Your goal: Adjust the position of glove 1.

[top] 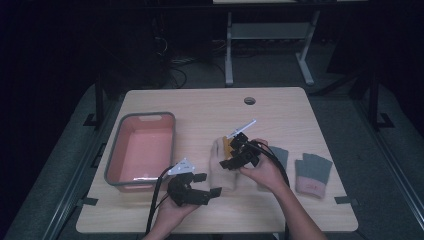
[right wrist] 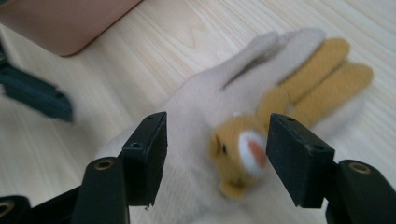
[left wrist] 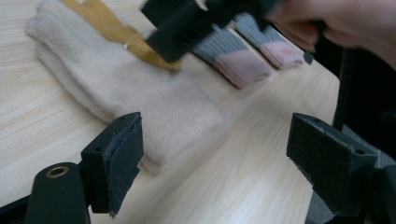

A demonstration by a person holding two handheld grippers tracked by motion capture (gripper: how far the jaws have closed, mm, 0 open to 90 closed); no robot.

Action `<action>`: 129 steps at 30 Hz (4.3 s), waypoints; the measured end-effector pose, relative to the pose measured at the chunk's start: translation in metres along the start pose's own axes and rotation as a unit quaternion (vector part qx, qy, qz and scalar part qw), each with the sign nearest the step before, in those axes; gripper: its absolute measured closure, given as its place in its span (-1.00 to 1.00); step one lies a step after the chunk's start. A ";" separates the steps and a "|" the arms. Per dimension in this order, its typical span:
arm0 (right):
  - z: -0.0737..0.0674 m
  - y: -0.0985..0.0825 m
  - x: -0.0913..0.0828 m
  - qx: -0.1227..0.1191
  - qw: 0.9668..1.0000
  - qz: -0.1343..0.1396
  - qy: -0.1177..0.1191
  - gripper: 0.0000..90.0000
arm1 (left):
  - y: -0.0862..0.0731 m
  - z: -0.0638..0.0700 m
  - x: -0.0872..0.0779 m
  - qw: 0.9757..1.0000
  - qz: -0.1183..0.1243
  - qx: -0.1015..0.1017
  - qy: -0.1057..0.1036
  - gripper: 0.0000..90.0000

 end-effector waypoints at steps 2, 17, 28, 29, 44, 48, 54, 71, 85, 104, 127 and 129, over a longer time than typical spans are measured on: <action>0.001 -0.005 -0.002 0.014 1.000 0.004 0.004 -0.18 | 0.003 -0.003 0.004 1.000 0.003 -0.014 0.001 -0.58; 0.011 -0.036 0.002 0.112 0.994 0.010 0.015 -0.21 | 0.008 -0.039 0.024 0.994 -0.014 -0.093 0.047 -0.43; 0.012 -0.041 0.014 0.175 0.984 0.012 0.031 -0.14 | 0.005 -0.055 0.031 0.989 -0.017 -0.123 0.083 -0.19; 0.012 -0.041 0.014 0.175 0.984 0.012 0.031 -0.14 | 0.005 -0.055 0.031 0.989 -0.017 -0.123 0.083 -0.17; 0.013 -0.050 0.026 0.257 0.965 0.012 0.050 0.08 | -0.003 -0.061 0.041 0.986 -0.033 -0.145 0.081 0.14; 0.009 -0.048 0.028 0.264 0.963 0.017 0.055 0.16 | -0.004 -0.061 0.042 0.985 -0.031 -0.154 0.074 0.21; 0.006 -0.046 0.031 0.282 0.957 0.024 0.063 0.31 | -0.004 -0.061 0.043 0.984 -0.030 -0.163 0.066 0.31; 0.005 -0.043 0.038 0.318 0.943 0.017 0.095 0.78 | 0.000 -0.066 0.047 0.979 -0.006 -0.201 0.044 0.52; 0.006 -0.039 0.026 0.311 0.945 0.024 0.103 0.85 | 0.006 -0.062 0.044 0.979 0.010 -0.203 0.029 0.57; 0.005 -0.029 0.006 0.298 0.947 0.041 0.116 0.86 | 0.023 -0.050 0.035 0.981 0.026 -0.190 0.009 0.58; 0.001 0.001 -0.022 0.273 0.953 0.059 0.117 0.86 | 0.051 -0.041 0.011 0.984 0.050 -0.171 -0.008 0.58; 0.000 0.003 -0.024 0.273 0.953 0.060 0.117 0.86 | 0.055 -0.040 0.008 0.984 0.053 -0.169 -0.010 0.58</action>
Point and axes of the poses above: each handheld gripper's, and its own axes: x roughly forward along the jaws, y roughly out of its top, z roughly to its right, the point moved 10 cm from there along x, roughly forward along the jaws, and after that the axes turned 12 degrees about -y, right-handed, at the moved point
